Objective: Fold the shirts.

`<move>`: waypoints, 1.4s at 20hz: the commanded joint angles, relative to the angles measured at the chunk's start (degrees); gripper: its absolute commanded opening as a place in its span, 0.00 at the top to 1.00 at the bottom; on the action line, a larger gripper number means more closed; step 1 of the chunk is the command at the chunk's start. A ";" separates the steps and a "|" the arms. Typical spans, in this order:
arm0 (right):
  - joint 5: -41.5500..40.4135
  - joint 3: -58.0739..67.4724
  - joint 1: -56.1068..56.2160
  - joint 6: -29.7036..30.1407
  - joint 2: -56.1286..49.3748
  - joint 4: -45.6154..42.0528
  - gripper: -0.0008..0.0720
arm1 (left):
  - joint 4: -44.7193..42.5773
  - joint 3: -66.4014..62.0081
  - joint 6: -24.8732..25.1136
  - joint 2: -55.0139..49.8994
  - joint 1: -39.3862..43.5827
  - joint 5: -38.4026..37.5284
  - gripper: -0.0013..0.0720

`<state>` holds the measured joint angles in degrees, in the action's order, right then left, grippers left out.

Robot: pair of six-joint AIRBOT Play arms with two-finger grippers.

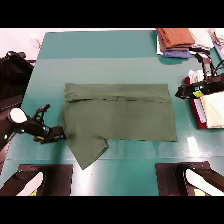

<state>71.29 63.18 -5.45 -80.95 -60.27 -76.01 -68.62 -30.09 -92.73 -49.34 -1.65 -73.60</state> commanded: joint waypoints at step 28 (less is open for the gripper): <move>7.08 -35.36 -32.63 6.05 -2.43 12.11 0.49 | 9.88 -0.63 8.76 2.51 0.00 5.44 0.95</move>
<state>80.64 30.87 -38.02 -76.03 -59.61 -67.94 -58.46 -30.17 -84.16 -46.89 -1.61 -68.18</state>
